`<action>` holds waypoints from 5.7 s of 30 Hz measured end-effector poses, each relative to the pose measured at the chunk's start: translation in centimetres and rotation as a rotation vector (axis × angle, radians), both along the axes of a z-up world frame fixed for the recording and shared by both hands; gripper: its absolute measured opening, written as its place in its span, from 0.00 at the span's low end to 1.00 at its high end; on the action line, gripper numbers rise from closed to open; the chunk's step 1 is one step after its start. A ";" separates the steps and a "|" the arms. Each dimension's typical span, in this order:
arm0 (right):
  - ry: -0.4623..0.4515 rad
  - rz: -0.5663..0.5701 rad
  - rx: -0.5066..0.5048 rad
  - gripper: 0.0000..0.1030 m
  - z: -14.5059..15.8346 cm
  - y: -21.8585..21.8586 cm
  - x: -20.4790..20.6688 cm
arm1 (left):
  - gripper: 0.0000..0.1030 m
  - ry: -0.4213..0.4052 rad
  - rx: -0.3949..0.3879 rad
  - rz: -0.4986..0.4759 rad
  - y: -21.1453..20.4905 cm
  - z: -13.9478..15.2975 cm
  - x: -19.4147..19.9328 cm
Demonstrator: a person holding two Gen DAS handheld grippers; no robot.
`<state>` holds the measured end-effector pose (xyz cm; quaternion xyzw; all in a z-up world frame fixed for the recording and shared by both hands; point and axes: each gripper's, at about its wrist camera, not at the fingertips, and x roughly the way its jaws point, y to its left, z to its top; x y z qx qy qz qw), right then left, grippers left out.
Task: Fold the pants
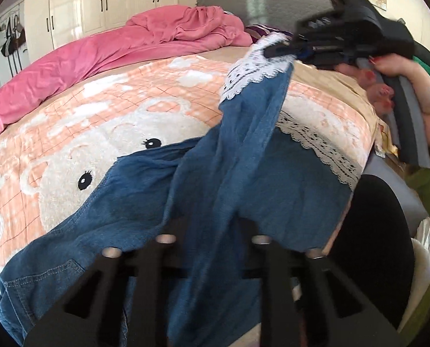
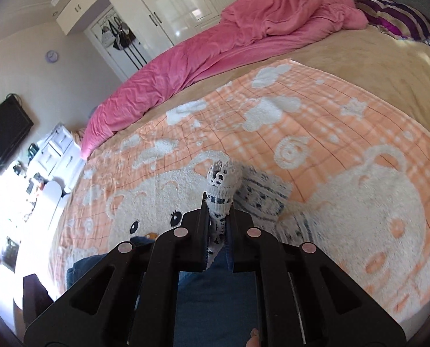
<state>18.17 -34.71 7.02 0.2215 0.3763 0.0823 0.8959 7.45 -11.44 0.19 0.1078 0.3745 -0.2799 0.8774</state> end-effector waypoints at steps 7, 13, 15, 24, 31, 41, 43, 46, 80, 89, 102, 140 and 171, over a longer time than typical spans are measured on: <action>0.060 -0.085 0.060 0.04 -2.7 -3.2 -6.3 | 0.09 -0.019 0.017 -0.082 -0.7 0.4 -1.8; 0.157 -0.105 0.138 0.04 -6.6 -4.6 -9.9 | 0.09 0.009 0.072 -0.103 -1.3 -1.1 -2.7; 0.177 -0.095 0.166 0.07 -7.9 -5.0 -10.7 | 0.09 0.018 0.074 -0.118 -1.3 -1.3 -3.2; 0.180 -0.059 0.235 0.20 -9.8 -6.6 -12.8 | 0.09 0.065 0.080 -0.141 -1.3 -2.9 -4.2; 0.158 -0.040 0.161 0.07 -9.6 -6.7 -13.5 | 0.09 0.068 0.091 -0.182 -1.5 -3.0 -5.2; 0.196 -0.033 0.106 0.14 -10.6 -7.2 -13.9 | 0.09 0.107 0.156 -0.208 -1.8 -4.0 -4.8; 0.190 -0.047 0.094 0.22 -10.1 -7.7 -14.5 | 0.10 0.113 0.154 -0.218 -1.7 -4.1 -4.6; 0.130 -0.067 0.051 0.23 -8.2 -8.5 -15.8 | 0.16 0.098 0.132 -0.253 -1.8 -3.4 -5.1; 0.012 0.608 -0.664 0.00 -9.8 11.6 -14.0 | 0.21 0.290 -0.019 -0.042 5.3 -4.6 -3.9; 0.049 0.644 -0.626 0.03 -11.3 10.9 -14.8 | 0.17 0.361 -0.069 -0.047 6.1 -4.4 -3.5; -0.022 0.487 -0.355 0.36 -6.7 6.7 -14.4 | 0.39 0.268 -0.187 0.270 13.1 -1.3 -2.0; 0.127 0.068 -0.021 0.70 -6.3 -7.2 -0.4 | 0.60 0.187 -0.020 0.082 4.3 1.5 12.0; 0.120 0.266 -0.094 0.11 -8.3 -3.0 2.2 | 0.12 0.338 -0.115 -0.021 2.0 -3.3 14.1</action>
